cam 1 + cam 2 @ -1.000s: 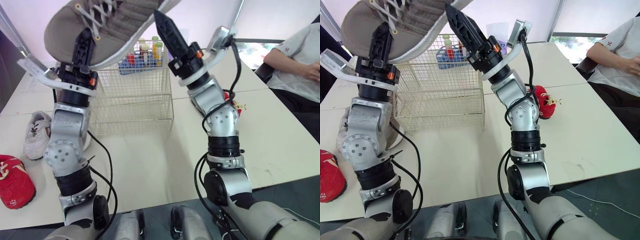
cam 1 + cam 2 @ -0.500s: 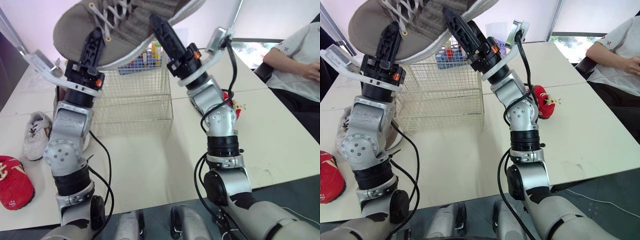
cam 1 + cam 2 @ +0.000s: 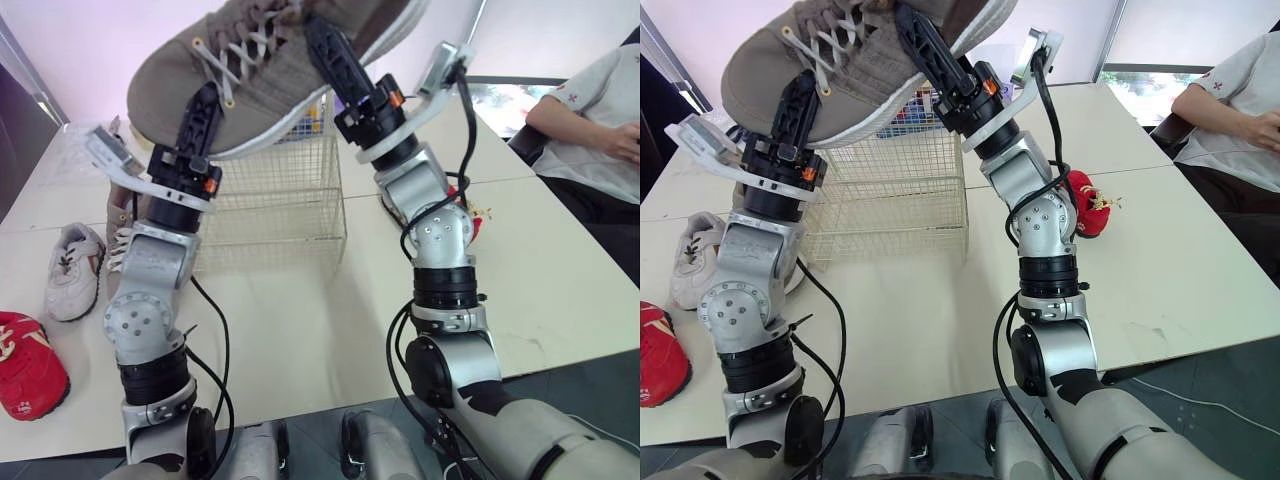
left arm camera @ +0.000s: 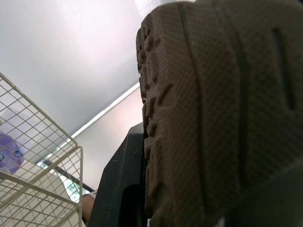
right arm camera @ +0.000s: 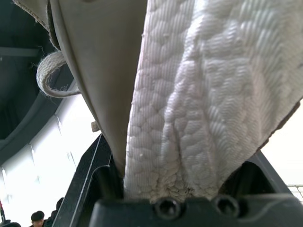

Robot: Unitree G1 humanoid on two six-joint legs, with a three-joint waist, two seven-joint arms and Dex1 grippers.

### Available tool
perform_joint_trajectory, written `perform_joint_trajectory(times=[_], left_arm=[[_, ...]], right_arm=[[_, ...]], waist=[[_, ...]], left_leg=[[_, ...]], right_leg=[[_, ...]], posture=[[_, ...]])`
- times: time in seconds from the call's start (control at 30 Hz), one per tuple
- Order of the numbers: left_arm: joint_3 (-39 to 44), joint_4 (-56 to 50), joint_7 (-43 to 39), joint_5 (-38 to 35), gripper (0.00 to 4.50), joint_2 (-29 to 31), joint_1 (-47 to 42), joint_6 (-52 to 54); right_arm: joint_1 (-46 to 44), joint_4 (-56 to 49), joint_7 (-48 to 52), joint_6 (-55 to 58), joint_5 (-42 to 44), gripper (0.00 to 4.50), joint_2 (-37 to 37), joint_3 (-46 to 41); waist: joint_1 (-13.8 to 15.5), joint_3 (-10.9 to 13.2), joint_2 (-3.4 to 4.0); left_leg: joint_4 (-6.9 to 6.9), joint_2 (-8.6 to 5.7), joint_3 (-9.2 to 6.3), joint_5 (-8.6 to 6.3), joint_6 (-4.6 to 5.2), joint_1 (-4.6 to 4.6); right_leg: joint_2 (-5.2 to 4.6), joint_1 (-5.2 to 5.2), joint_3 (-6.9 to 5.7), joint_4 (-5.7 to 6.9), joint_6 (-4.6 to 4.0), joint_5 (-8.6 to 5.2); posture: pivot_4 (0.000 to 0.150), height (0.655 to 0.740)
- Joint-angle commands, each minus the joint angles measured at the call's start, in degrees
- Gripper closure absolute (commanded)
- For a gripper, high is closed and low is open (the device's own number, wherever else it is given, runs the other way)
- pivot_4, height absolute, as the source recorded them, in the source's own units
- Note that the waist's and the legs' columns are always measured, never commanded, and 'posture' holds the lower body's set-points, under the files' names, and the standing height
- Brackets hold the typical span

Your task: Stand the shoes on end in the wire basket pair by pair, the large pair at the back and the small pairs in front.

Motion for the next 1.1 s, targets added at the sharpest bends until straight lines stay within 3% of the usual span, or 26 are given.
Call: perform_joint_trajectory(times=[0.03, 0.17, 0.3, 0.37, 0.5, 0.6, 0.7, 0.8, 0.87, 1.1], left_arm=[[-1.3, -3.1, -1.1, -0.1, 2.25, 2.7, 0.9, 2.1], [-2.2, -6.8, 2.1, 4.2, 0.32, 8.3, 3.6, 4.9], [-1.8, -15.8, 4.6, 6.3, 0.32, 18.2, 9.5, 9.4], [0.3, -20.2, 6.8, 3.6, 0.32, 22.6, 11.8, 10.2], [6.1, -27.1, 10.2, 2.9, 0.32, 34.8, 17.0, 13.3], [7.8, -29.9, 11.7, 4.4, 0.32, 39.4, 20.5, 13.5], [7.8, -33.2, 14.7, 7.6, 0.32, 37.5, 24.0, 10.9], [1.9, -35.0, 16.3, 14.6, 0.32, 29.6, 29.3, 8.2], [0.3, -35.2, 15.7, 18.0, 0.32, 27.5, 30.7, 7.3], [-2.6, -35.9, 14.1, 21.4, 0.32, 20.2, 34.9, 3.8]], right_arm=[[-4.6, -2.2, 1.0, -0.8, 0.9, 2.61, -1.2, -1.2], [-10.7, 4.2, 6.2, -2.2, -0.6, 2.61, -7.8, -3.3], [-20.0, 18.1, 16.6, -6.9, -5.0, 2.61, -16.2, -4.1], [-25.1, 27.8, 23.3, -11.4, -9.2, 2.61, -19.6, -3.1], [-33.6, 47.9, 33.7, -23.4, -19.9, 2.61, -23.2, 0.6], [-36.5, 56.3, 37.4, -28.6, -24.9, 2.61, -23.5, 1.8], [-37.8, 61.4, 38.7, -32.5, -29.9, 2.61, -22.8, 3.1], [-38.6, 64.5, 36.8, -36.6, -34.5, 2.61, -21.3, 4.4], [-38.9, 65.3, 36.5, -37.7, -35.9, 2.61, -20.9, 4.2], [-41.9, 66.9, 37.0, -31.3, -33.3, 2.61, -21.4, -2.6]], waist=[[0.0, 0.0, 0.00], [0.0, 0.0, 0.02], [-0.1, 0.0, 0.03], [-0.1, 0.1, 0.03], [-0.5, 0.1, 0.04], [-0.4, 0.1, 0.06], [-0.3, 0.1, 0.07], [-0.3, 0.1, 0.21], [-0.4, 0.1, 0.16], [-0.3, 0.1, 0.16]], left_leg=[[0.00, 0.00, -0.02, 0.00, 0.00, 0.00], [-0.01, 0.00, -0.10, 0.00, 0.00, -0.02], [-0.09, -0.01, -0.10, -0.01, 0.00, -0.03], [-0.17, -0.01, -0.09, -0.02, 0.00, -0.03], [-0.42, 0.03, -0.01, -0.02, -0.02, 0.01], [-0.78, 0.00, 0.11, 0.00, -0.04, 0.15], [-0.89, 0.03, 0.16, 0.00, -0.05, 0.04], [-0.96, 0.01, 0.30, 0.00, -0.06, -0.15], [-0.96, -0.01, 0.39, -0.01, -0.05, -0.12], [-0.85, 0.04, 0.29, 0.21, -0.17, 0.00]], right_leg=[[0.00, 0.00, 0.00, 0.00, 0.00, 0.00], [-0.01, -0.02, 0.00, -0.04, -0.01, 0.00], [-0.02, -0.03, 0.01, -0.11, -0.18, -0.10], [-0.02, -0.05, 0.02, -0.18, -0.18, -0.11], [0.00, -0.10, 0.05, -0.42, -0.23, -0.11], [-0.06, -0.10, 0.10, -0.57, -0.23, -0.11], [-0.08, -0.21, 0.11, -0.67, -0.19, -0.10], [-0.18, -0.43, 0.21, -0.68, -0.01, 0.01], [-0.14, -0.43, 0.27, -0.69, 0.00, 0.02], [-0.05, -0.36, 0.24, -0.62, -0.58, 0.11]], posture=[[0.150, 0.7400], [0.150, 0.7400], [0.150, 0.7400], [0.150, 0.7400], [0.150, 0.7400], [0.150, 0.7400], [0.150, 0.7400], [0.150, 0.7400], [0.150, 0.7400], [0.150, 0.7400]])
